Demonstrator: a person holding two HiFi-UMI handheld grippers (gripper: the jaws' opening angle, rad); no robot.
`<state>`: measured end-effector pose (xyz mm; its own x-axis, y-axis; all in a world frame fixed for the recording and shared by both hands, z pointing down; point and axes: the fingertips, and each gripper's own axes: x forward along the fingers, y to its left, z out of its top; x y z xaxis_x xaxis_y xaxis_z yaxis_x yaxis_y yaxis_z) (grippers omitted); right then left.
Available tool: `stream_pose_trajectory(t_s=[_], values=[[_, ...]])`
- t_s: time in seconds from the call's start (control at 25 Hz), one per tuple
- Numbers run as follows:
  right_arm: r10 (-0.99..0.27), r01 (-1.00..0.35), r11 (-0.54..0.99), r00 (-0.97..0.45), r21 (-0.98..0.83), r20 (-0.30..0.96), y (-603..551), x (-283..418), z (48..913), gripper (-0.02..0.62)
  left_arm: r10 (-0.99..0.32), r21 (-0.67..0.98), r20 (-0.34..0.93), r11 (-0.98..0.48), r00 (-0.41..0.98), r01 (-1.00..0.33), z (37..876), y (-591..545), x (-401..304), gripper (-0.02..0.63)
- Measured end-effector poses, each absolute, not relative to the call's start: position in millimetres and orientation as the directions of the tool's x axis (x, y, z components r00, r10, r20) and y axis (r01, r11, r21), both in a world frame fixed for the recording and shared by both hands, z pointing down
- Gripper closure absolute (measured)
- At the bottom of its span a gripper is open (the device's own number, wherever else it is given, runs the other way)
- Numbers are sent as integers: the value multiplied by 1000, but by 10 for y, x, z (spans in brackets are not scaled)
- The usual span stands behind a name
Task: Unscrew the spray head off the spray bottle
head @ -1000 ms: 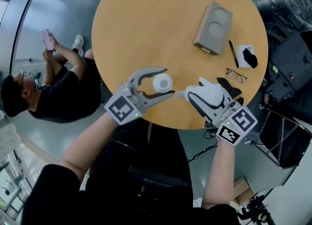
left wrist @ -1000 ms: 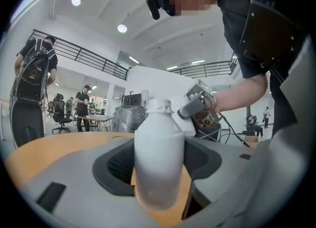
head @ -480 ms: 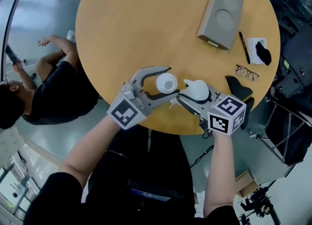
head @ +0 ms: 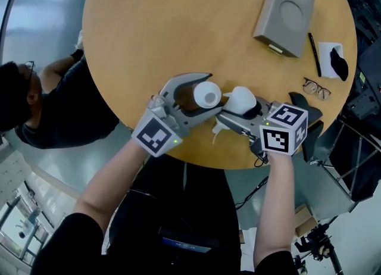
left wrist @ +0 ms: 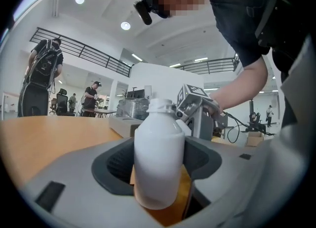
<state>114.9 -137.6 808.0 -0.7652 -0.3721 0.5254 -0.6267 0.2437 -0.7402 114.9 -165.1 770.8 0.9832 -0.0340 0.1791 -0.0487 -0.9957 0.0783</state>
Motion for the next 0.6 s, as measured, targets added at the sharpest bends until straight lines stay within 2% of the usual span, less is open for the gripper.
stream_pose_trajectory(t_s=[0.24,0.32,0.44,0.6], values=[[-346,-671,253,-736,-697,582,-1369,1160,8195,310,8,57,225,-998,974,-5,7772,-1634,1112,295],[-339,-695,264,-716,-669,610,-1356,1182,8243,244,20,51,231,-999,973,8,7781,-1611,1110,296],[-348,-713,280,-700,-643,624,-1358,1231,8274,232,29,43,230,-999,973,19,7800,-1584,1135,295],[-358,-746,298,-666,-596,655,-1378,1231,8285,181,20,40,220,-999,975,11,7786,-1592,1040,276]])
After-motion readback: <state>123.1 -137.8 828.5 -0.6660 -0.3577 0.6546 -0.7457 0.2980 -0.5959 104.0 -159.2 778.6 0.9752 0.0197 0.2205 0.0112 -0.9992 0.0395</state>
